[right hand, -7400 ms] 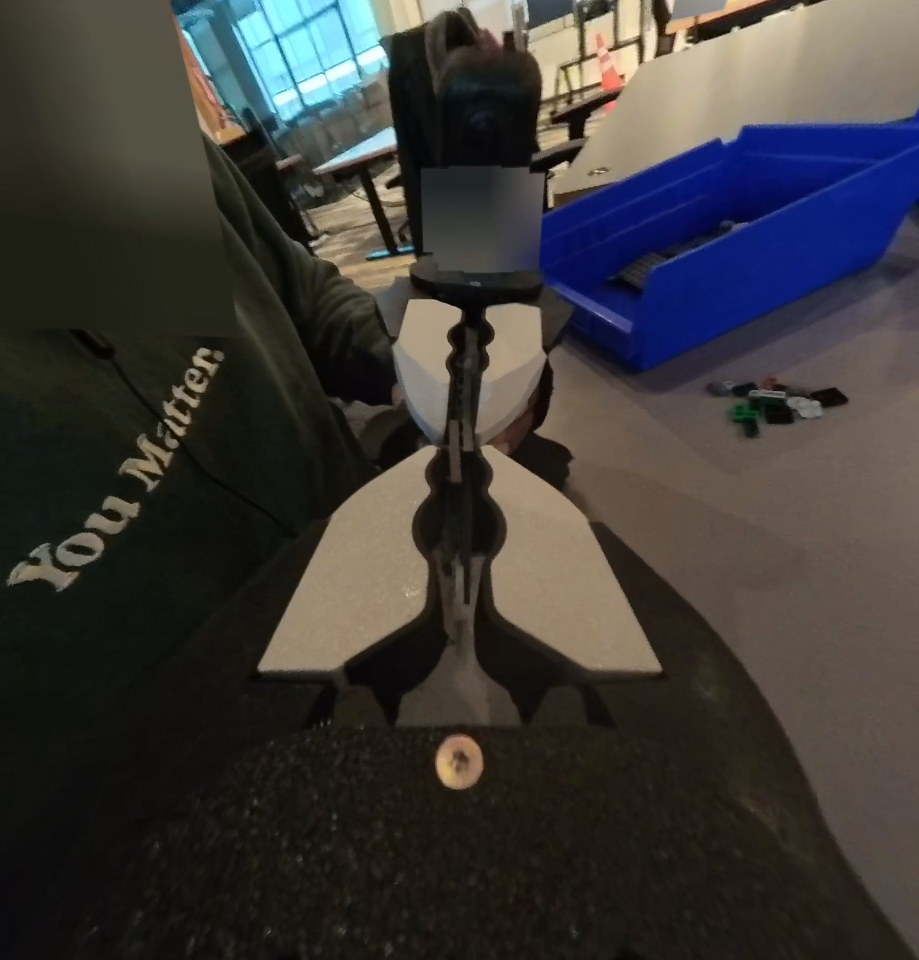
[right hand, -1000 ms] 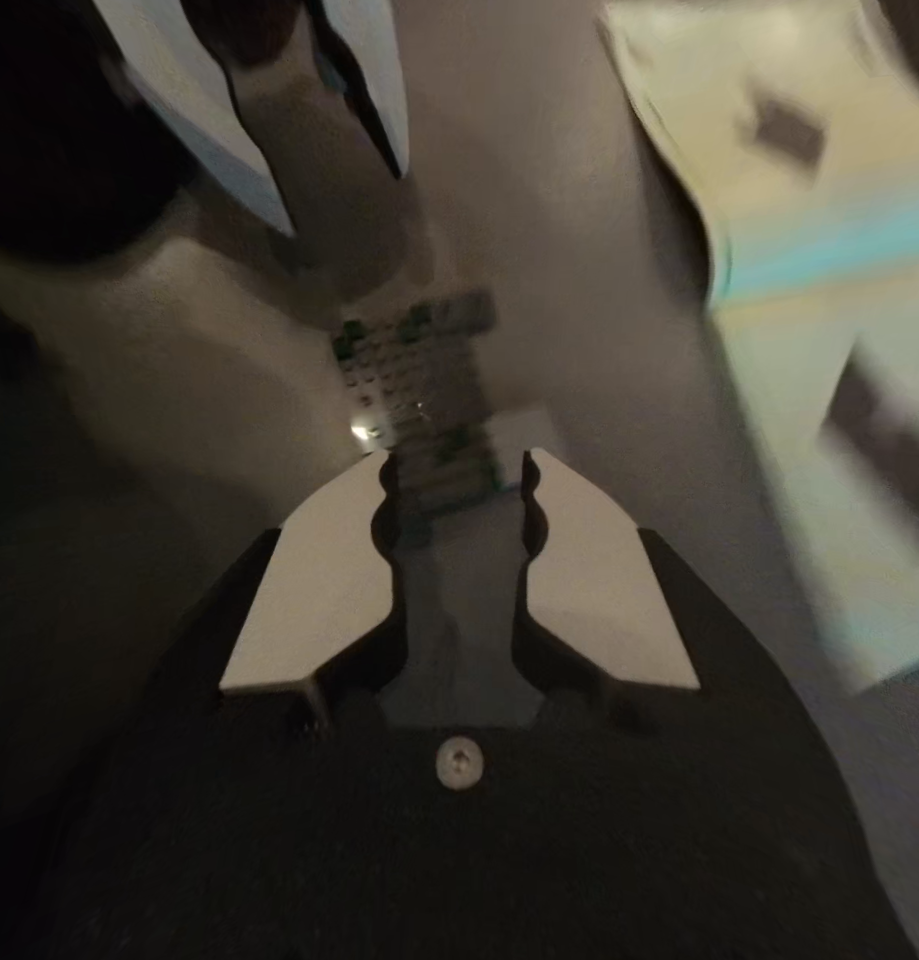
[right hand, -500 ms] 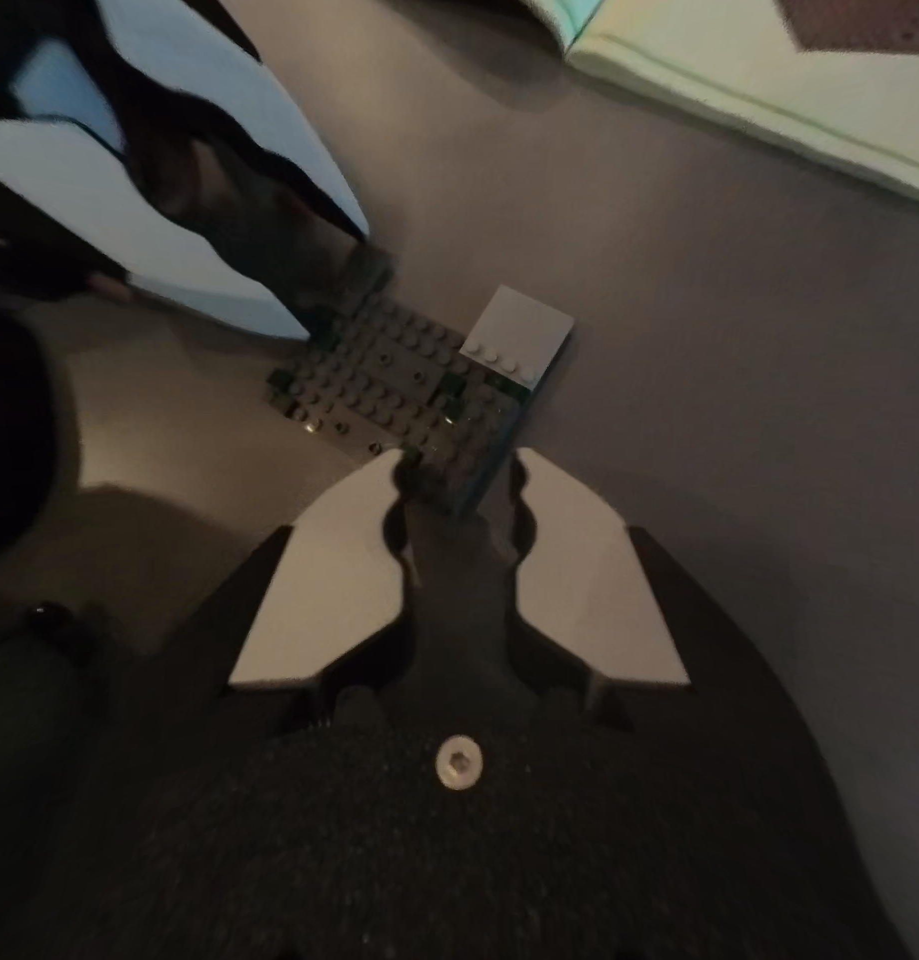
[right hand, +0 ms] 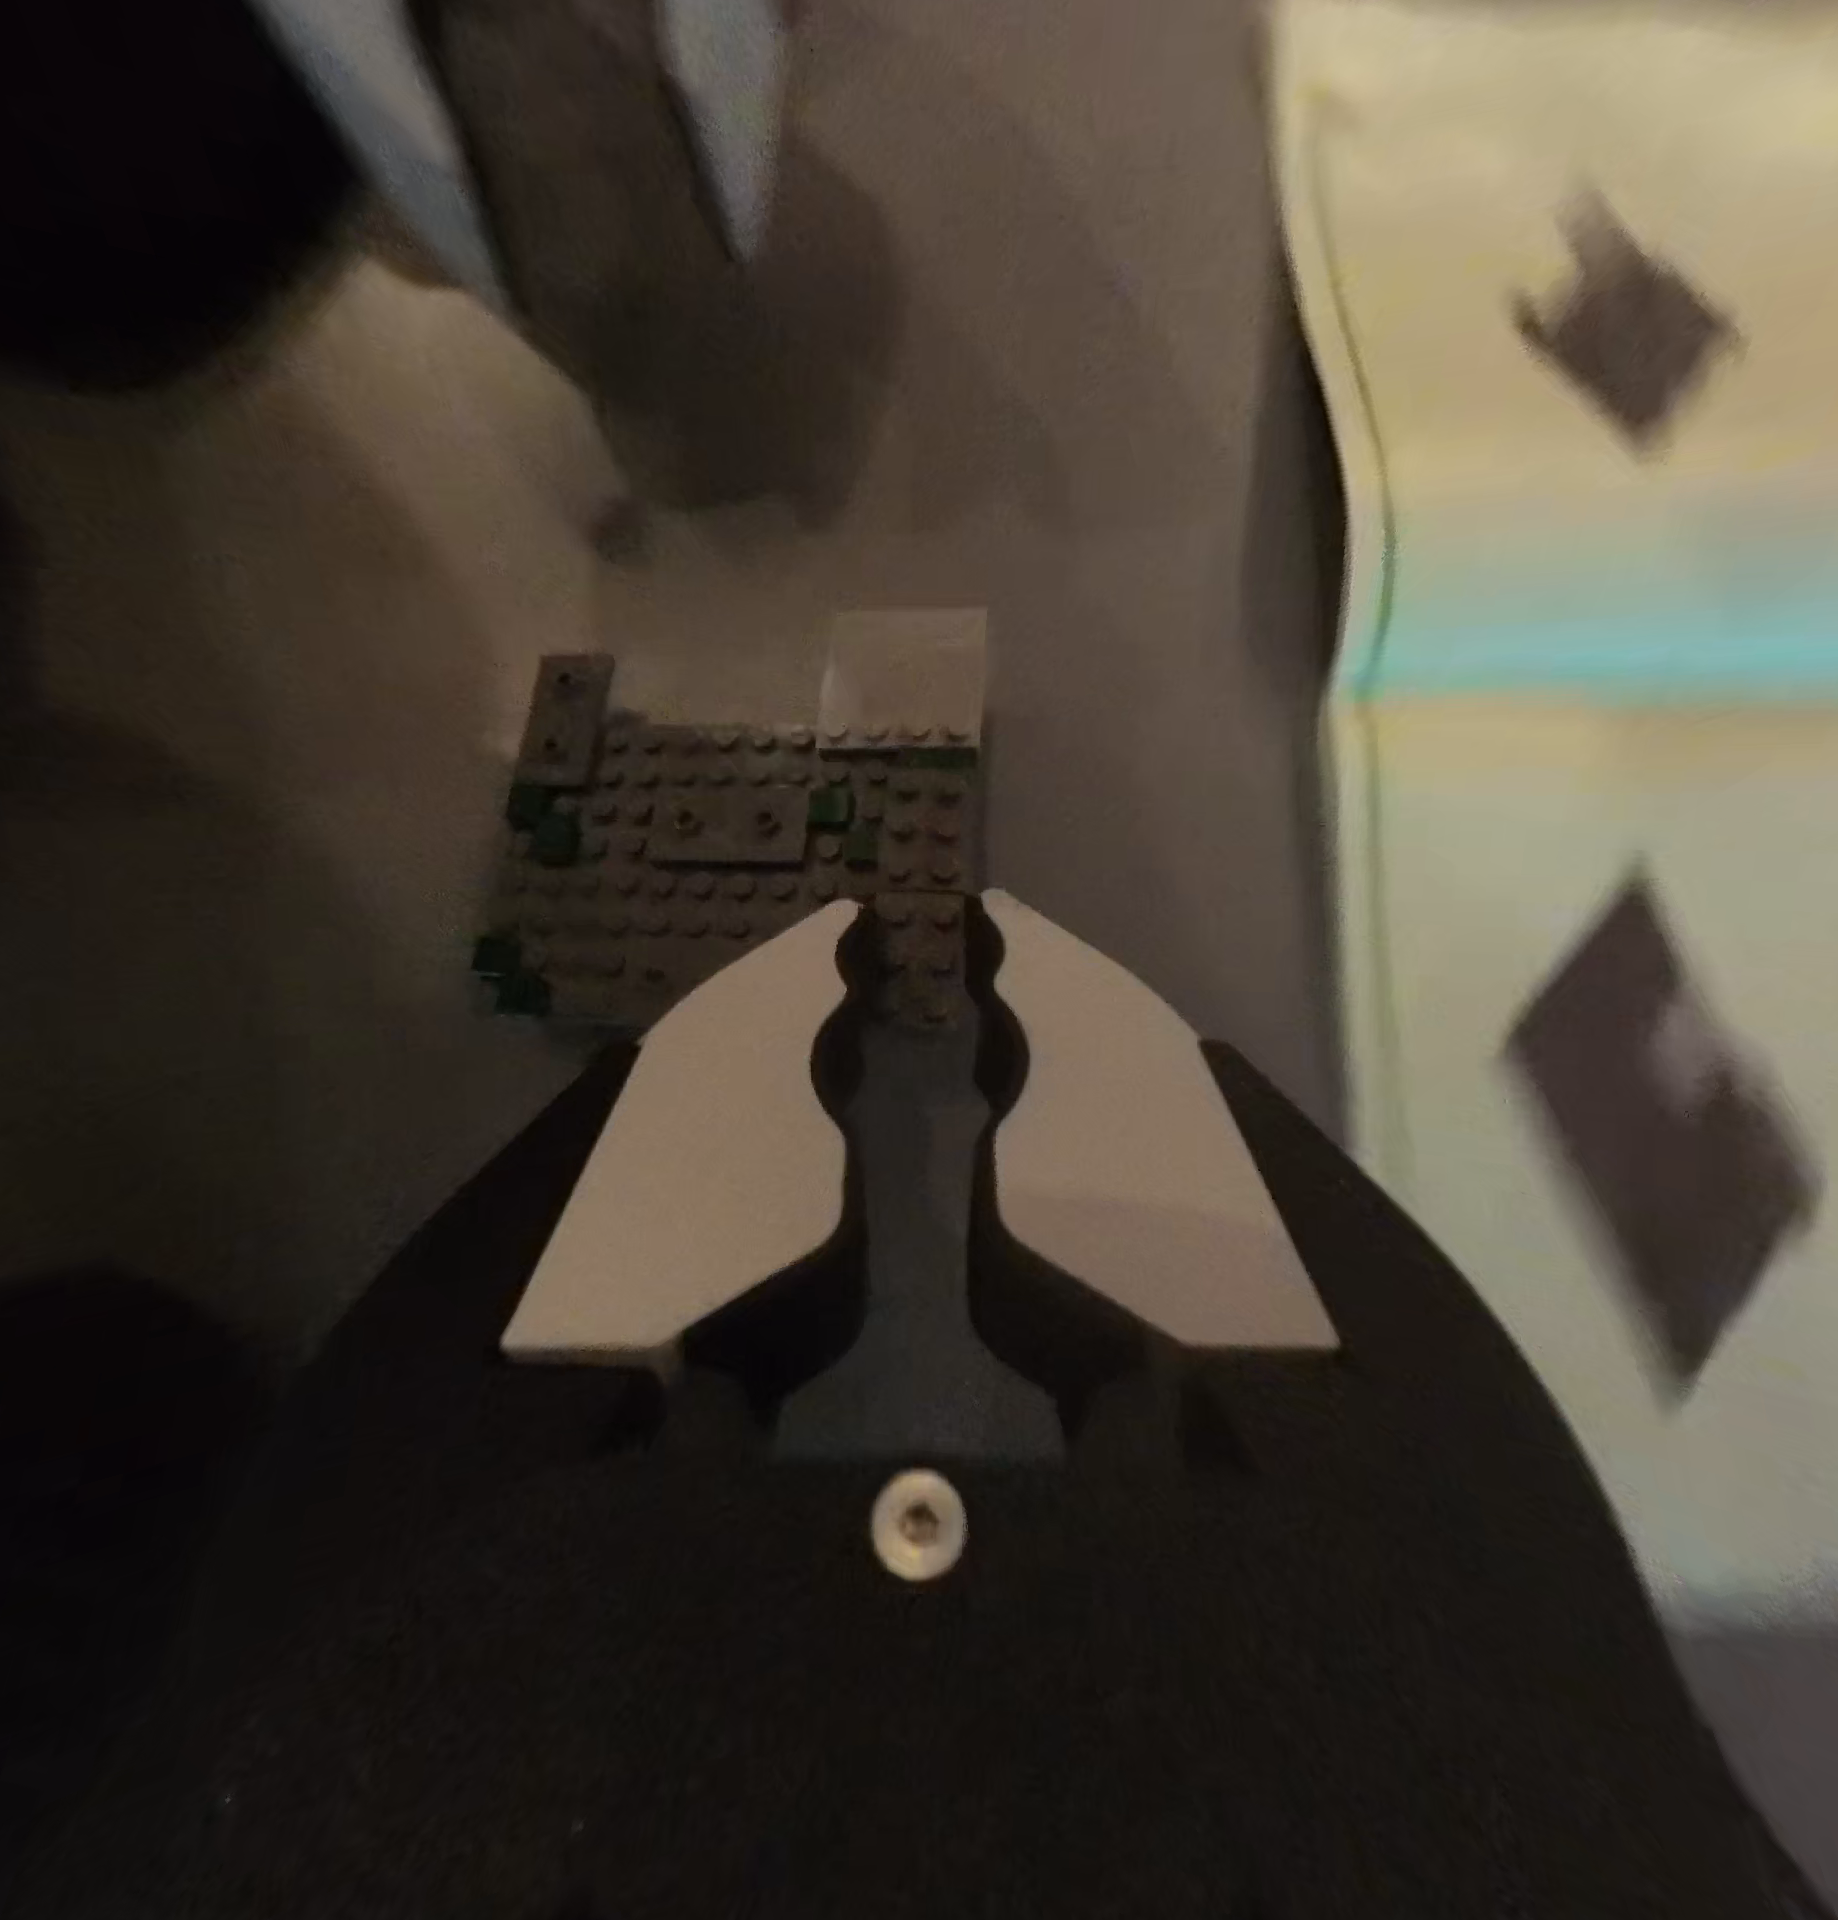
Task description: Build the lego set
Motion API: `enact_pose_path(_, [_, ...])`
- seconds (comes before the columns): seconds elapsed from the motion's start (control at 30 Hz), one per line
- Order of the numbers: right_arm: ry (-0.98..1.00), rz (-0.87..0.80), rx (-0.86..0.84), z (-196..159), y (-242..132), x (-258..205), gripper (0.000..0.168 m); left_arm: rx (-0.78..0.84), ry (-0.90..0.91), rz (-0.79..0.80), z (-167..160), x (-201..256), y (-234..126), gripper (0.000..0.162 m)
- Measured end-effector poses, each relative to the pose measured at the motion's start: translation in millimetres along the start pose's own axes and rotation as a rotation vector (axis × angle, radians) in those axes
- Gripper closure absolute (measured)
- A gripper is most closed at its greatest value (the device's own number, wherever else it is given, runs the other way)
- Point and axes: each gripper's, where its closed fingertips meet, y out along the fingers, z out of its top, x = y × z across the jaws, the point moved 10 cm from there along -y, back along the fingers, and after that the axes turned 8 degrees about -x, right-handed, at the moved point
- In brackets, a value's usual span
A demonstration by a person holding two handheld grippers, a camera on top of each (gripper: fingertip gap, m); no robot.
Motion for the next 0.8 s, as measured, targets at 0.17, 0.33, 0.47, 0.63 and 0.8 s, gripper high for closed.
enact_pose_path(0.17, [-0.346, 0.207, -0.079, 50, 24, 45, 0.152, 0.047, -0.096, 0.077, -11, -4, -5, 0.128])
enact_pose_path(0.33, [-0.496, 0.337, -0.142, 88, 47, 70, 0.152, 0.08, -0.153, 0.122, -19, -9, -4, 0.13])
enact_pose_path(0.47, [-0.515, 0.358, -0.111, 89, 61, 81, 0.152, 0.102, -0.183, 0.129, -23, -13, -5, 0.131])
enact_pose_path(0.63, [-0.533, 0.396, -0.105, 79, 79, 80, 0.152, 0.102, -0.203, 0.111, -27, -15, 1, 0.133])
enact_pose_path(0.8, [-0.557, 0.392, -0.089, 79, 86, 82, 0.152, 0.077, -0.192, 0.113, -27, -14, 4, 0.133])
